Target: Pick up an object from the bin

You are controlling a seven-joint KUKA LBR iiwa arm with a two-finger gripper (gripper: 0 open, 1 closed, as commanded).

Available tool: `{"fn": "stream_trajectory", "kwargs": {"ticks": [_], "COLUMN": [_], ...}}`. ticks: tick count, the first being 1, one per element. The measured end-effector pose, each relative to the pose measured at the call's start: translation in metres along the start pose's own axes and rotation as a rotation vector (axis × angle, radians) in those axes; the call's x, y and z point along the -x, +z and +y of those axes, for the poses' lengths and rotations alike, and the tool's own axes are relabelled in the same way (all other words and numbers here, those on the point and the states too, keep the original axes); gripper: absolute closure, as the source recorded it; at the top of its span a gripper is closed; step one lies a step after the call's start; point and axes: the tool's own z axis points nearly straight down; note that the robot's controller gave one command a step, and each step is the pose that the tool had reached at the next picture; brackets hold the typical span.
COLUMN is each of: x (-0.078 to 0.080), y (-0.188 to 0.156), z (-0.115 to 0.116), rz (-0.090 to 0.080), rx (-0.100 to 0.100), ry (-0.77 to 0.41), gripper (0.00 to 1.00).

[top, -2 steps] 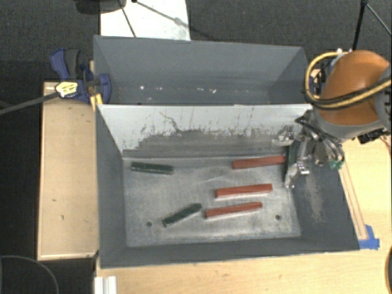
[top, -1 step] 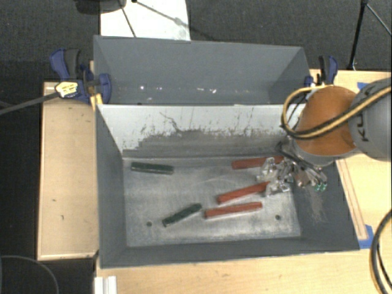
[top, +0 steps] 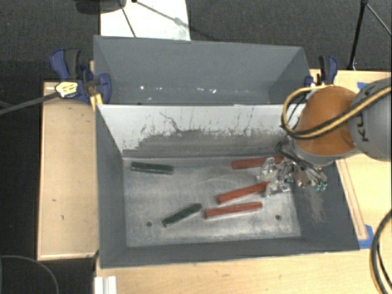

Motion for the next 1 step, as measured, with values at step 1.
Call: {"fn": "stream_trajectory", "kwargs": {"ticks": [1], "x": [0.0037], "y": [-0.1509], "z": [0.0065], "rz": [0.006], "rx": [0.004], "ry": [-0.010], "gripper": [1.00]}}
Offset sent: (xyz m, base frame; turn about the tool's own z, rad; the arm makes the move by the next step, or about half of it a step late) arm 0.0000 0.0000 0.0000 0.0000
